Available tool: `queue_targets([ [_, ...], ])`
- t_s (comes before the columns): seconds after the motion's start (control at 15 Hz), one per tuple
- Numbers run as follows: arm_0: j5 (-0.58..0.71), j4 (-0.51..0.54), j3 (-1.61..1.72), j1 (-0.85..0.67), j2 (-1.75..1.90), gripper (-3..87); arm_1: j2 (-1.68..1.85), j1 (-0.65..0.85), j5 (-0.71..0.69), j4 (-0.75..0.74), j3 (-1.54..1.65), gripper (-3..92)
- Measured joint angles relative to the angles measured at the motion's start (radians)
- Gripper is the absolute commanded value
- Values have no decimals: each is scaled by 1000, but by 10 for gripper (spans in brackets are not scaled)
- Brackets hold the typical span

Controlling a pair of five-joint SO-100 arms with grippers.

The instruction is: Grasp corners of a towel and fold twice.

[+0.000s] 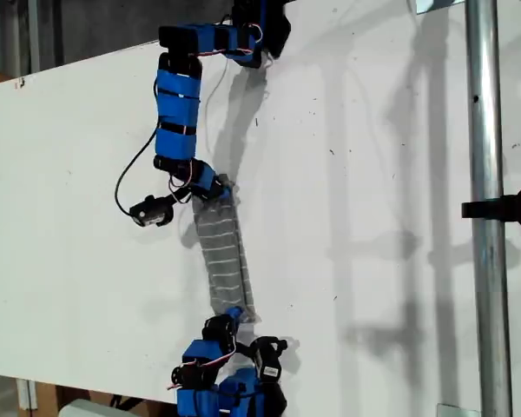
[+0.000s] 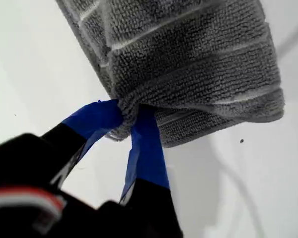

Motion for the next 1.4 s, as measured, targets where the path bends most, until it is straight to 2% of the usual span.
queue_targets([
  [0.07,-25,11,2,11,0,176,-21,9,14,17,3,313],
  [0.2,-83,89,-9,46,11,171,-20,35,21,89,11,313],
  [0.4,-109,147,-51,146,132,179,133,49,32,202,75,299],
  [0.53,-150,224,-71,196,212,186,301,91,32,219,187,293],
  [0.8,-230,285,-63,272,359,181,543,150,44,229,354,286],
  [1.07,-225,290,-40,227,428,166,568,120,87,196,390,293],
  [1.27,-252,311,20,333,535,176,569,98,138,106,422,327],
  [1.4,-252,290,103,454,609,193,534,127,179,-40,468,355],
])
